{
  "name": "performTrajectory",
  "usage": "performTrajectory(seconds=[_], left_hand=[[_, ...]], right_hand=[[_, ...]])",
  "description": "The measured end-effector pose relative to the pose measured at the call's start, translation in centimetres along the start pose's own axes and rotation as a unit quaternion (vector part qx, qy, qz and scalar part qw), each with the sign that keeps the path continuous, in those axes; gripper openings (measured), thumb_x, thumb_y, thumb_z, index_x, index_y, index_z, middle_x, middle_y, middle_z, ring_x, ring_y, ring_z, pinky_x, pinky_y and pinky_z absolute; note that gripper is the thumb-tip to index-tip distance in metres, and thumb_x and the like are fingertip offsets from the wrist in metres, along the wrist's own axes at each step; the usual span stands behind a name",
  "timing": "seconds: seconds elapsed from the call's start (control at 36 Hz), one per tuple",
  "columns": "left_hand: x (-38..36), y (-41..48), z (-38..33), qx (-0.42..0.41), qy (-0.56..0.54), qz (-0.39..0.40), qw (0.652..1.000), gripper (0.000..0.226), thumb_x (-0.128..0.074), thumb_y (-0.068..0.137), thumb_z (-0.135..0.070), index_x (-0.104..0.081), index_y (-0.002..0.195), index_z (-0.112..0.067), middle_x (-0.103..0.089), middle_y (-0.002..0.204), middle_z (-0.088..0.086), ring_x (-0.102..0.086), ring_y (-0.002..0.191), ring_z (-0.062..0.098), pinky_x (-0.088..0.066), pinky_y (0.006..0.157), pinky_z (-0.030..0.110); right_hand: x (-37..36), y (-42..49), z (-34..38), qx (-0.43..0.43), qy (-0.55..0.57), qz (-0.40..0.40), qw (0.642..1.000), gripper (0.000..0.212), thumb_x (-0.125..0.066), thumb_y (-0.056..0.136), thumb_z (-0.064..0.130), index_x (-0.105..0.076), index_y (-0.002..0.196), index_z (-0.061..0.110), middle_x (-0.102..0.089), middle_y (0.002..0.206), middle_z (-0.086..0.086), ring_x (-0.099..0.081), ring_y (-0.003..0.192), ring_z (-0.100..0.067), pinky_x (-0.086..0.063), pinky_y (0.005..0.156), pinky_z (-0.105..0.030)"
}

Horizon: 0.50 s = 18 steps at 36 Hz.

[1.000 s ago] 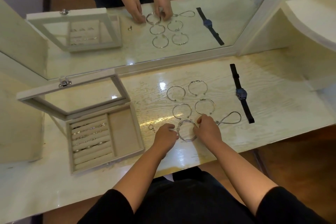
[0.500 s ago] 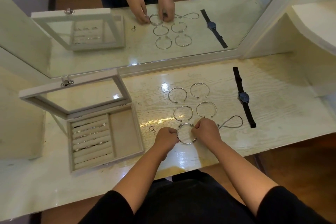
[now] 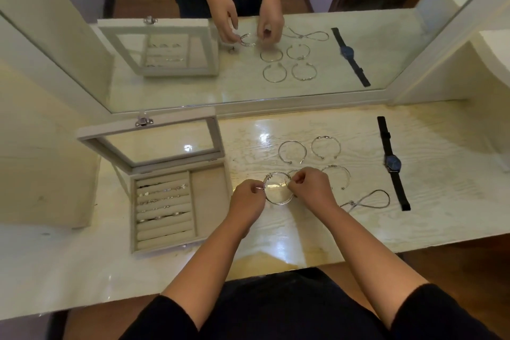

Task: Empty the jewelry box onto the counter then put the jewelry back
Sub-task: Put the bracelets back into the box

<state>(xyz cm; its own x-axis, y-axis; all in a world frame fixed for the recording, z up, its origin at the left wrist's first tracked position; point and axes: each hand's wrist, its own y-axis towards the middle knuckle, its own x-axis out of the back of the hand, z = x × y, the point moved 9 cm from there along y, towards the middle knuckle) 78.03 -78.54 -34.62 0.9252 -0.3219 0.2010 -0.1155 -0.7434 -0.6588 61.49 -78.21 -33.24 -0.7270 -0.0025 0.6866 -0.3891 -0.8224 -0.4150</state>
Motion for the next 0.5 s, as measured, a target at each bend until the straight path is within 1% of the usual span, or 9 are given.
performTrajectory(seconds=[0.08,0.14,0.19,0.25,0.36,0.44,0.5], left_hand=[[2.4,-0.1,-0.1,-0.011,-0.016,-0.034,0.999,0.019,-0.048,0.085,-0.005,-0.061,0.093,-0.016,-0.061,0.093,0.005,-0.055,0.083,0.019,-0.042,0.071,0.028],[3.9,-0.1,0.1,-0.010,-0.035,-0.049,0.998,0.016,-0.051,0.085,-0.005,-0.061,0.093,-0.016,-0.062,0.097,0.006,-0.057,0.088,0.019,-0.042,0.073,0.028],[5.4,-0.1,0.4,-0.011,-0.048,-0.065,0.997,0.015,-0.053,0.086,-0.006,-0.061,0.095,-0.015,-0.063,0.102,0.008,-0.057,0.093,0.019,-0.041,0.076,0.028],[6.7,-0.2,0.7,-0.012,-0.057,-0.082,0.995,0.016,-0.051,0.087,-0.007,-0.061,0.098,-0.014,-0.064,0.104,0.008,-0.057,0.094,0.018,-0.040,0.075,0.026],[9.3,-0.3,1.5,-0.008,-0.063,-0.117,0.991,0.018,-0.050,0.088,-0.006,-0.063,0.098,-0.014,-0.065,0.105,0.008,-0.058,0.095,0.020,-0.044,0.081,0.028],[10.9,-0.3,2.1,-0.001,-0.071,-0.136,0.988,0.019,-0.050,0.085,-0.004,-0.063,0.093,-0.015,-0.066,0.104,0.011,-0.055,0.087,0.018,-0.041,0.075,0.028],[11.6,-0.2,2.3,0.002,-0.075,-0.145,0.987,0.021,-0.049,0.085,-0.002,-0.062,0.090,-0.017,-0.066,0.105,0.013,-0.052,0.082,0.016,-0.039,0.071,0.026]], right_hand=[[-1.0,0.1,2.2,0.026,0.013,0.006,1.000,0.008,-0.058,0.077,0.002,-0.066,0.076,0.002,-0.067,0.079,-0.009,-0.056,0.071,-0.016,-0.041,0.065,-0.022],[-1.9,0.1,3.7,0.039,0.012,0.014,0.999,0.009,-0.058,0.077,0.002,-0.066,0.078,0.001,-0.067,0.077,-0.008,-0.057,0.070,-0.016,-0.042,0.062,-0.022],[-2.8,0.1,5.0,0.051,0.016,0.021,0.998,0.009,-0.058,0.078,0.002,-0.066,0.079,0.001,-0.067,0.078,-0.009,-0.057,0.071,-0.016,-0.045,0.064,-0.023],[-3.8,0.0,6.2,0.059,0.020,0.032,0.998,0.008,-0.058,0.078,0.002,-0.066,0.080,0.001,-0.067,0.081,-0.010,-0.058,0.072,-0.017,-0.047,0.069,-0.025],[-6.0,-0.1,7.9,0.065,0.017,0.059,0.996,0.008,-0.057,0.079,0.003,-0.065,0.082,0.002,-0.067,0.084,-0.009,-0.056,0.073,-0.015,-0.044,0.067,-0.023],[-7.5,-0.1,9.1,0.071,0.000,0.068,0.995,0.009,-0.056,0.080,0.004,-0.065,0.082,0.002,-0.068,0.084,-0.010,-0.056,0.073,-0.014,-0.040,0.065,-0.021],[-8.2,-0.1,9.7,0.074,-0.010,0.067,0.995,0.010,-0.056,0.081,0.005,-0.066,0.083,0.002,-0.069,0.085,-0.012,-0.058,0.076,-0.018,-0.040,0.065,-0.021]])
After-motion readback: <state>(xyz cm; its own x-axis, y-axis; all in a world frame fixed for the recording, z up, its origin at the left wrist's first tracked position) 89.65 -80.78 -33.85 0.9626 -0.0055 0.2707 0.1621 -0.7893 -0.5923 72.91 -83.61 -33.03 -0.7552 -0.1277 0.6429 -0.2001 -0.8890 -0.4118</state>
